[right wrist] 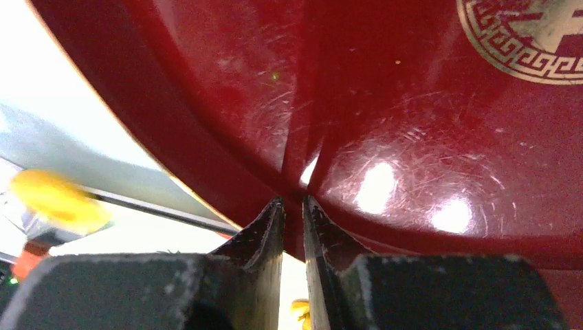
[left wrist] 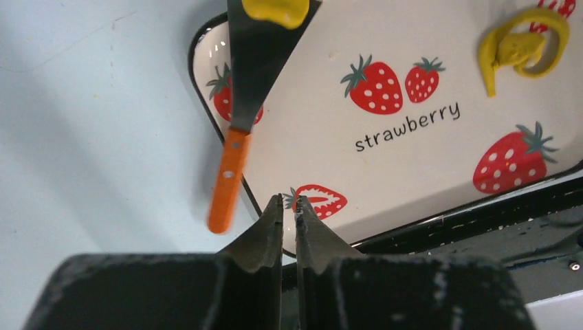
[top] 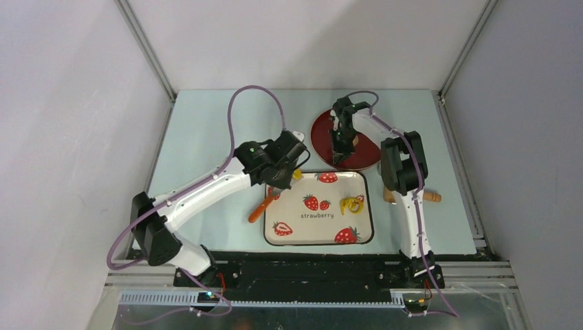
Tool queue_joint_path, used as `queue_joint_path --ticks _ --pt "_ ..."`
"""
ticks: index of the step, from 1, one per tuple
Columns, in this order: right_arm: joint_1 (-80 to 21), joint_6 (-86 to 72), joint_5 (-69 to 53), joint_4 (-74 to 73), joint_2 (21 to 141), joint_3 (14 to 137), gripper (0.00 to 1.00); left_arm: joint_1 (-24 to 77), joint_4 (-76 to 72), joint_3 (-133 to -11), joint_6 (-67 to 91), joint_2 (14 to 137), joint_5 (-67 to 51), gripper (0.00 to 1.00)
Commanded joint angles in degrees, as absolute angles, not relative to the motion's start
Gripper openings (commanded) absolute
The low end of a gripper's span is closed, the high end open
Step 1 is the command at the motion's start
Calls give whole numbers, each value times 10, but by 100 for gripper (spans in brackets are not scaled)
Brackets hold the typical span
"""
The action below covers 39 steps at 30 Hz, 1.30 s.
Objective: Roll out the dumpling wrappers from the dough
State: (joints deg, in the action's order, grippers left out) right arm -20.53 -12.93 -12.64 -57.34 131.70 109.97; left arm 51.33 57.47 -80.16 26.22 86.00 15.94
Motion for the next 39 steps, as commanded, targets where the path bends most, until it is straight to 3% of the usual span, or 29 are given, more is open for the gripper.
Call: queue_joint_path --ticks 1,10,12,21,24,26,31,39 --pt "-229 -117 -146 -585 1292 1062 20 505 579 -827 245 832 181 0" --pt "-238 -134 -168 -541 1236 967 20 500 579 -795 242 824 183 0" --pt "-238 -134 -168 -538 1227 959 21 489 577 -779 233 824 171 6" --pt "-233 -140 -178 -530 1168 939 37 421 520 -692 126 798 119 57" --pt "-228 -142 -188 -521 1145 914 44 411 514 -675 98 783 122 91" --pt "-221 -143 -197 -515 1128 899 49 399 508 -667 89 772 120 98" --pt "-203 -143 -211 -496 1078 859 59 350 500 -659 73 752 114 100" --pt "-166 -138 -226 -478 1018 793 63 295 448 -650 -44 722 113 100"
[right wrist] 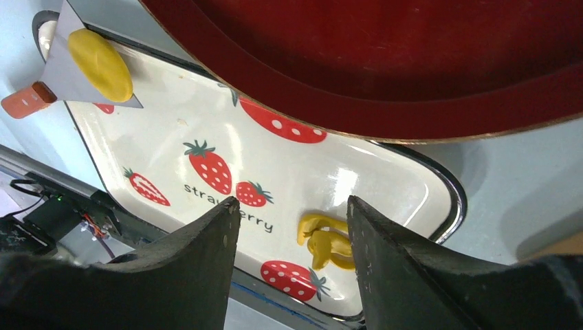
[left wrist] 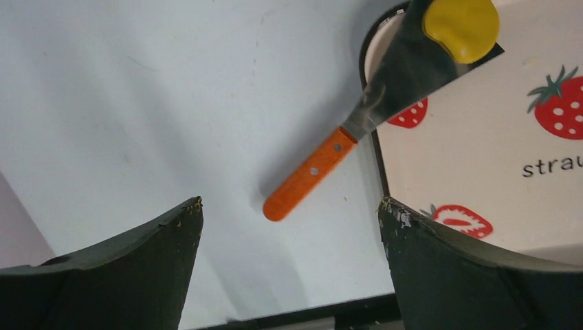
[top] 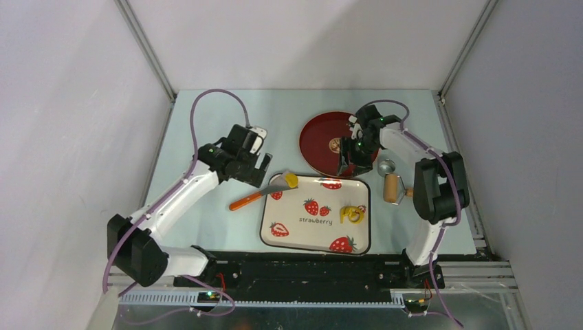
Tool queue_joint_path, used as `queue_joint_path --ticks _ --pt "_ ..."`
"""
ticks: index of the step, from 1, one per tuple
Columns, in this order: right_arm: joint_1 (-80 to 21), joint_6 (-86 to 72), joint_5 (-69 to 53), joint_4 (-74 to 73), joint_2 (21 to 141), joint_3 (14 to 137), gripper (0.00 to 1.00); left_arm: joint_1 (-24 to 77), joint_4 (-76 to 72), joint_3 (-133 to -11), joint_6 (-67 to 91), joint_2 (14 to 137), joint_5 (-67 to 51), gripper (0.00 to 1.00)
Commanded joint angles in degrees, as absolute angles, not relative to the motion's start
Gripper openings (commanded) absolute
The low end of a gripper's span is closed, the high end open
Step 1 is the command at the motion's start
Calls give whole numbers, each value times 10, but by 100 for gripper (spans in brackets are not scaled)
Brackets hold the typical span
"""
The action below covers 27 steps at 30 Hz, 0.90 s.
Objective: Roll out the dumpling wrappers from the dough
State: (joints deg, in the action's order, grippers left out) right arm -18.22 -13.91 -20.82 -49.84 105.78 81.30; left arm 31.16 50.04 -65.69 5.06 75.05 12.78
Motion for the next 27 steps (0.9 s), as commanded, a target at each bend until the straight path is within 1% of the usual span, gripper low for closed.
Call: queue_joint_path --ticks 1,4,7,12,14,15,19,23,27 --pt "-164 -137 -228 -476 1012 789 63 295 439 -636 -62 717 97 100" --pt "-151 -135 -234 -470 1004 771 63 293 395 -597 -139 689 41 100" --pt "-144 -132 -240 -464 997 759 63 292 384 -572 -199 682 -12 100" --pt "-136 -128 -246 -457 992 741 64 286 365 -529 -240 709 -78 100" --pt "-134 -126 -248 -455 991 736 64 286 357 -522 -249 721 -109 96" --pt "-134 -126 -248 -454 991 733 64 286 351 -519 -250 732 -116 92" --pt "-132 -126 -253 -449 989 724 64 286 340 -514 -255 768 -88 86" --pt "-132 -127 -258 -443 989 717 64 285 334 -519 -257 805 -66 84" --pt "-131 -128 -263 -440 988 713 64 276 330 -526 -263 838 -46 79"
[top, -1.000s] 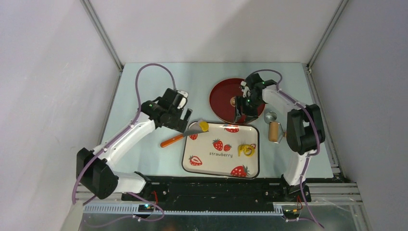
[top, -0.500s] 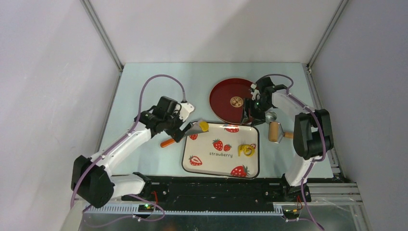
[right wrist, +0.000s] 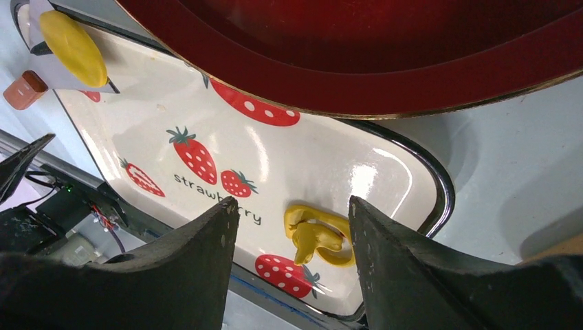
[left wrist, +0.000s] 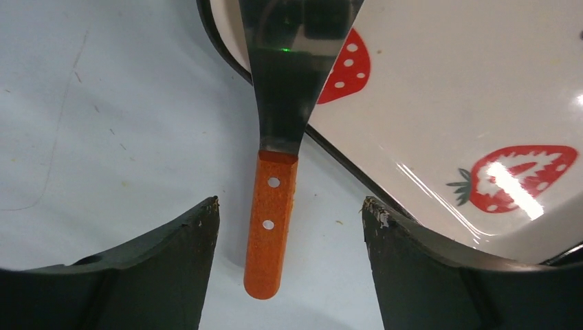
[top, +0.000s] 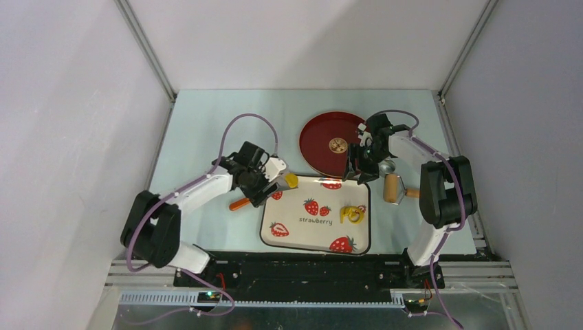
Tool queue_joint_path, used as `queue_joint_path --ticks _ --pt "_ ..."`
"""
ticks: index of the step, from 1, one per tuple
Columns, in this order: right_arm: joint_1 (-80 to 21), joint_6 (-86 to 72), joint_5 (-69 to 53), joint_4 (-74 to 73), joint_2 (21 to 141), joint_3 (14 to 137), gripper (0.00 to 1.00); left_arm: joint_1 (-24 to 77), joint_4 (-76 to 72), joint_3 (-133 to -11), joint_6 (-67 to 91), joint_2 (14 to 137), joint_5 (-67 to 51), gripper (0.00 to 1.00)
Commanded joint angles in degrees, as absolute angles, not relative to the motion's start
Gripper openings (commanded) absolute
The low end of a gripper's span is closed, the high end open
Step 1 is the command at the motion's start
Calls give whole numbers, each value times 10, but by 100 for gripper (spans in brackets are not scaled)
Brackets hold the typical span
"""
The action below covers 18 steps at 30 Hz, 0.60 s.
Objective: Roll out the dumpling wrappers from the dough
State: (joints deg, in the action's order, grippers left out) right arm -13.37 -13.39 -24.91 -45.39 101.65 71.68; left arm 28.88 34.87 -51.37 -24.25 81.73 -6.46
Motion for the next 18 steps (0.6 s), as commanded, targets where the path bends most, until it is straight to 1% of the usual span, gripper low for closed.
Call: queue_joint_path --ticks 1,8,18 --pt "-132 -128 -264 -440 989 713 64 272 329 -527 -264 847 -47 77" --pt "-131 -129 -269 -437 993 713 65 241 325 -535 -262 875 -70 73" --pt "-120 -126 -270 -437 997 713 65 240 326 -546 -261 922 -67 63"
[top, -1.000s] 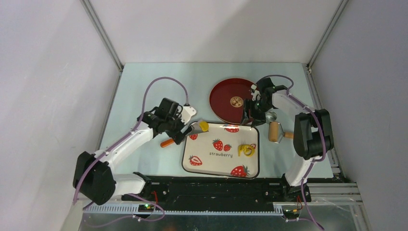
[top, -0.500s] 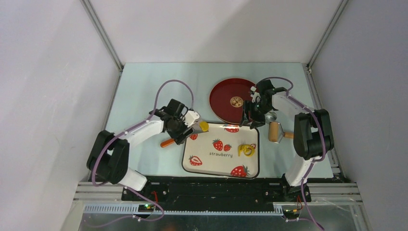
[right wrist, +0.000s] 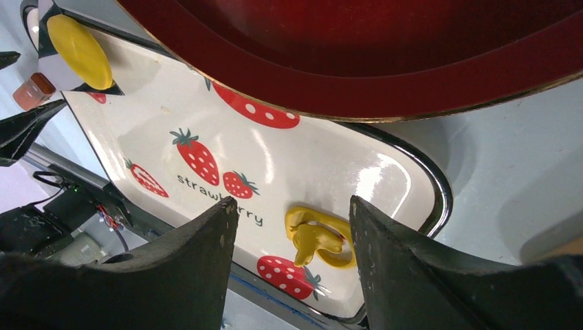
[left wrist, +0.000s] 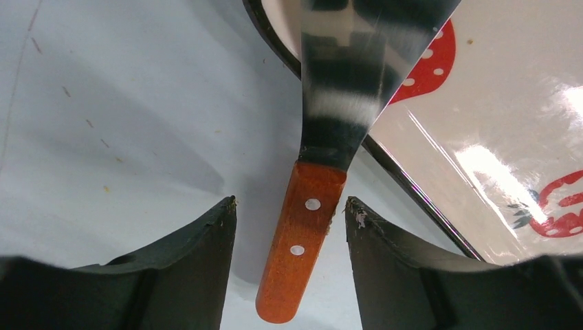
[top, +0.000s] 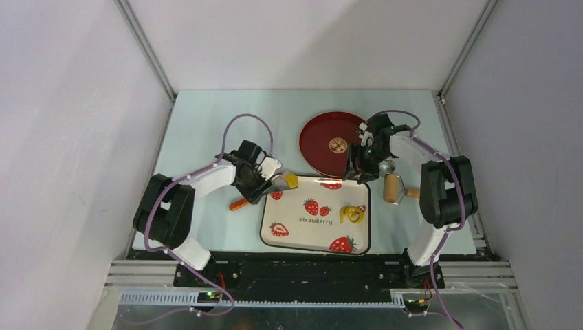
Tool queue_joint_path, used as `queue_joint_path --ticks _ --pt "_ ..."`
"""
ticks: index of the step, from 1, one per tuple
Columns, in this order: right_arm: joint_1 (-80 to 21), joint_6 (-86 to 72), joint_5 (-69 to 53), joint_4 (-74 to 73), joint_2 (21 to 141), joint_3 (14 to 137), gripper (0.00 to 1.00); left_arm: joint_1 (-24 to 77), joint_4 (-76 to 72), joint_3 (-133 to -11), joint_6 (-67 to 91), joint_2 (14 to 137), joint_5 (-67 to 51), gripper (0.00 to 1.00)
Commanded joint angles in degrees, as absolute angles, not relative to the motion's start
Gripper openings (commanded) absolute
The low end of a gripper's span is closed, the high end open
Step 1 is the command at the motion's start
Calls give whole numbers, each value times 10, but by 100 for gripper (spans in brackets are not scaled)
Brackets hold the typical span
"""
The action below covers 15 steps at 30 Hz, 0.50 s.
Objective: Roll out the dumpling wrappers from the dough
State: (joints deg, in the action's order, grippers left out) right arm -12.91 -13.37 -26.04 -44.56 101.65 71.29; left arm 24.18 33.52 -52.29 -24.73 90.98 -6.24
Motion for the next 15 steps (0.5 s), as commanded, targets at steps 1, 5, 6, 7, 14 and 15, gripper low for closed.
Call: queue_joint_path --ticks 1,5,6,7,14,15 --pt "-119 -125 -270 -437 997 713 65 240 325 -550 -261 927 -66 62" --pt "-117 -123 -269 -439 998 713 65 241 327 -557 -259 945 -64 56" --pt "-116 -122 -269 -439 998 713 65 241 327 -557 -260 948 -62 53" --pt "-115 -122 -269 -439 998 713 65 241 327 -557 -260 949 -61 51" --pt "-116 -127 -274 -434 999 713 65 248 327 -556 -263 950 -45 35" --pt "-116 -126 -274 -434 998 713 65 249 327 -555 -264 950 -44 33"
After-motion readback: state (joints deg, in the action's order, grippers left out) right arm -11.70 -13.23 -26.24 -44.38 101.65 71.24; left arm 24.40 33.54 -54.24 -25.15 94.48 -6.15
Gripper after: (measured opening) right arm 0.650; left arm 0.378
